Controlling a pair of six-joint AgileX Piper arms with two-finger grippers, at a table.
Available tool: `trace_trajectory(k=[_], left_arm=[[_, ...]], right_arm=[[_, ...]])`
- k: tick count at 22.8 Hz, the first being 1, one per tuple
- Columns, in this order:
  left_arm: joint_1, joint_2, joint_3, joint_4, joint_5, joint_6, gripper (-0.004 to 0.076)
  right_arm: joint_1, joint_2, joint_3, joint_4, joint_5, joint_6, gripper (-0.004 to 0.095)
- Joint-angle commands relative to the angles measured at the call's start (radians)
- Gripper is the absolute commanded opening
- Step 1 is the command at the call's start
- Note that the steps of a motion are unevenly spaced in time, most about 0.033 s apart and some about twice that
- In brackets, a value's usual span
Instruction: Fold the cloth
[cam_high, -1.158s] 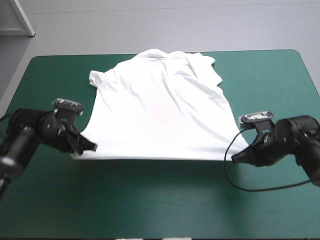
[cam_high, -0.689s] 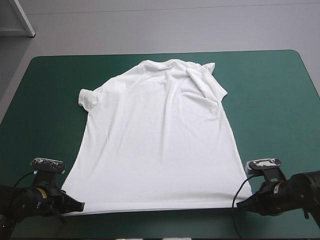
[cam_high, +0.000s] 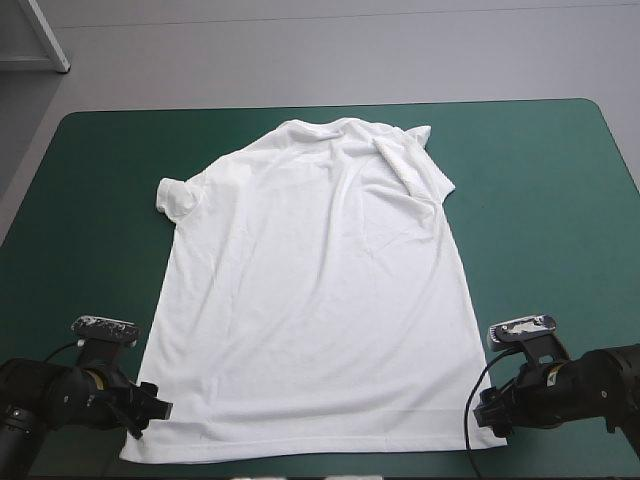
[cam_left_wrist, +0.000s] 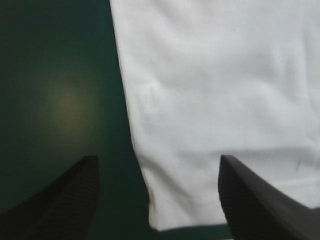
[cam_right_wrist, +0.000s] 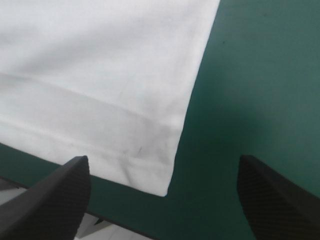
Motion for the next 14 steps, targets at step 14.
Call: trace_trajectory(k=[14], left_arm=[[0.135, 0.585, -0.485, 0.020, -0.510, -0.028, 0.0468]], right_arm=[[-0.006, -0.005, -0.239, -0.052, 0.030, 0.095, 0.0766]])
